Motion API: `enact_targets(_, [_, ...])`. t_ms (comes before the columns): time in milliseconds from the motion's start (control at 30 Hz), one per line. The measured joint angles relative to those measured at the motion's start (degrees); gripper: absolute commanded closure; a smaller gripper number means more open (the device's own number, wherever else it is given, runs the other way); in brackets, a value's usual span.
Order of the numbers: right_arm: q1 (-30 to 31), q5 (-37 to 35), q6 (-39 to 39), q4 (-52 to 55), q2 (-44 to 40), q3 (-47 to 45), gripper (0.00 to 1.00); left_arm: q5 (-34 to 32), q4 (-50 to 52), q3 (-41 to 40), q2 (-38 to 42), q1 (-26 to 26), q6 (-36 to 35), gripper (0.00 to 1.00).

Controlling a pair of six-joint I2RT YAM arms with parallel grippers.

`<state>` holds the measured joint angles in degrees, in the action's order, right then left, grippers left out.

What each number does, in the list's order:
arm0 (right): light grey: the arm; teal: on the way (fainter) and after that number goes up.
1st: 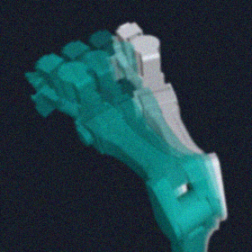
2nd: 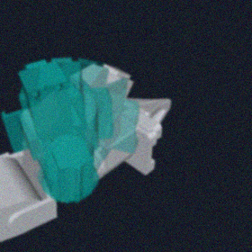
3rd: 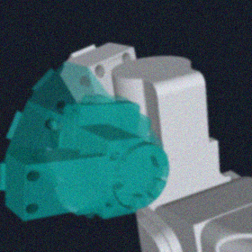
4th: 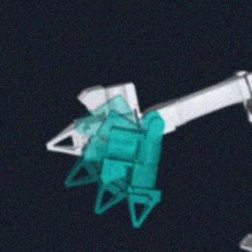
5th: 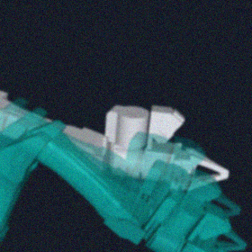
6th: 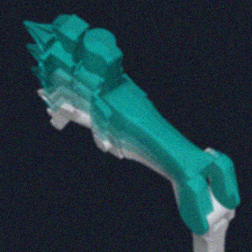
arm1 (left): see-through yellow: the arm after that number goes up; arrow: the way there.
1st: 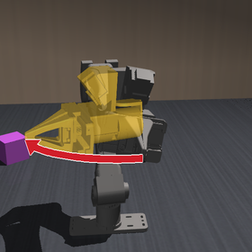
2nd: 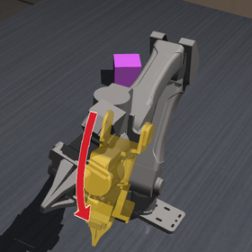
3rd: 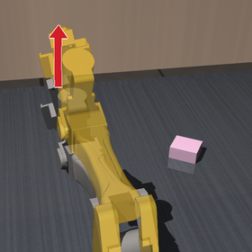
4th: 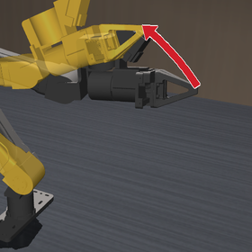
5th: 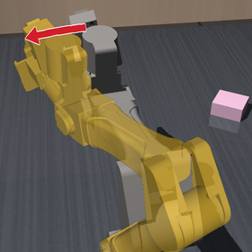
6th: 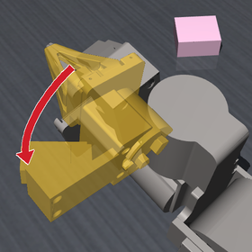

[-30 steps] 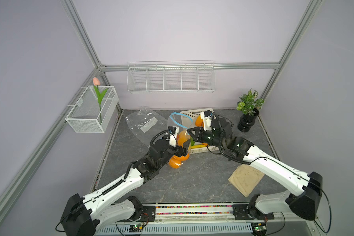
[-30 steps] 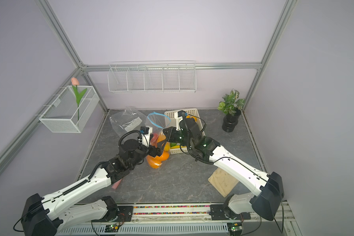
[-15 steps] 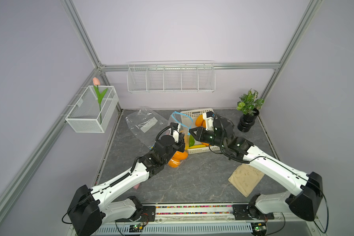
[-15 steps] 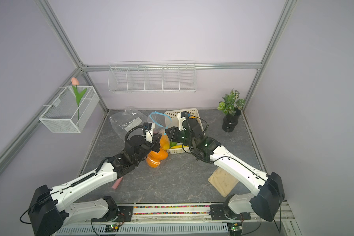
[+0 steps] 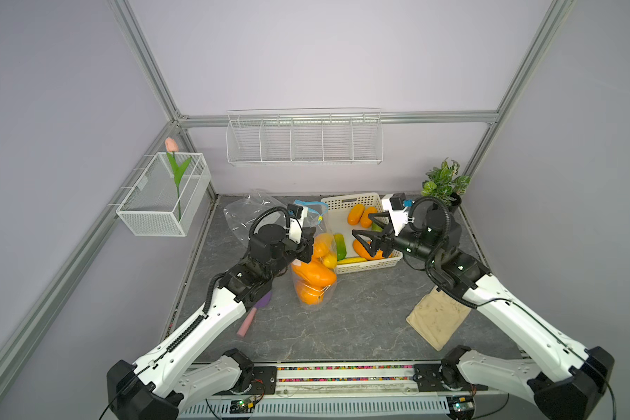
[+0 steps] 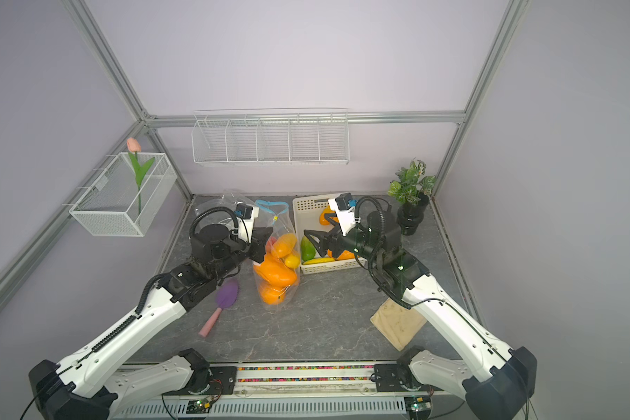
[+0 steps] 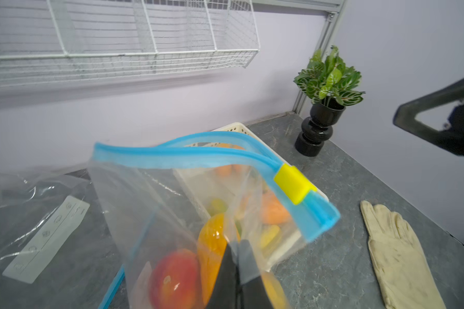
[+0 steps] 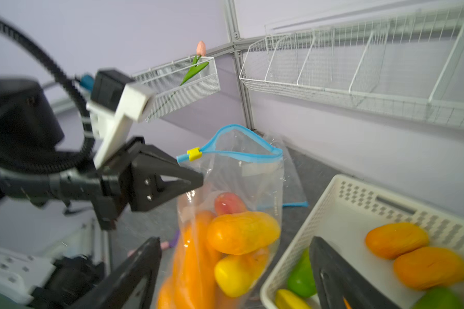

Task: Place the mango in a zip-top bag and seal the zipper
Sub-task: Pick up the zipper food storage bag at the center of the board.

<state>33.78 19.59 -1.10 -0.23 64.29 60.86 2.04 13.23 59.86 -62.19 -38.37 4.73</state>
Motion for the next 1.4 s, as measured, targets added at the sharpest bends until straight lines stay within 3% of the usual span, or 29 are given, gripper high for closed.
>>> enact_targets(133, [-2.93, 4.61, 15.19, 2.03, 2.75, 0.68, 0.11, 6.62, 7.63, 9.66, -4.20, 0.33, -4.98, 0.96])
enact_targets(233, [-6.12, 8.35, 21.42, 4.57, 7.91, 5.25, 0.09, 11.58, 13.03, 14.51, -5.88, 1.90, -8.72, 0.97])
enact_targets(467, [-7.80, 18.73, 29.09, 6.40, 14.84, 14.19, 0.01, 19.21, 23.63, 21.53, -7.61, 7.41, -15.91, 0.96])
enact_targets(567, [-7.39, 23.43, 30.12, 6.21, 17.46, 16.83, 0.04, 20.83, 25.88, 23.04, -8.74, 7.41, -18.03, 0.96])
enact_targets(733, [-4.83, 25.92, 32.68, 7.13, 23.34, 20.74, 0.17, 22.47, 28.79, 23.04, -9.20, 7.48, -20.06, 0.96])
enact_targets(1000, [-2.80, 27.19, 36.02, 12.26, 28.30, 23.98, 0.64, 23.50, 29.09, 22.53, -8.61, 7.50, -21.16, 0.95])
enact_targets(1133, [-1.27, 26.91, 35.39, 13.11, 27.71, 22.93, 0.77, 22.53, 27.52, 19.69, -7.63, 7.98, -20.74, 0.90])
enact_targets(1267, [1.68, 23.21, 31.47, 12.63, 25.73, 19.87, 0.93, 20.85, 22.86, 13.66, -5.22, 11.41, -18.14, 0.71])
enact_targets(1333, [3.67, 20.17, 28.39, 12.39, 25.31, 19.45, 0.93, 19.23, 20.17, 10.82, -3.72, 12.90, -16.68, 0.54])
enact_targets(1400, [5.49, 16.33, 23.52, 11.52, 25.20, 19.34, 0.93, 17.40, 17.64, 8.79, -2.05, 13.35, -15.32, 0.47])
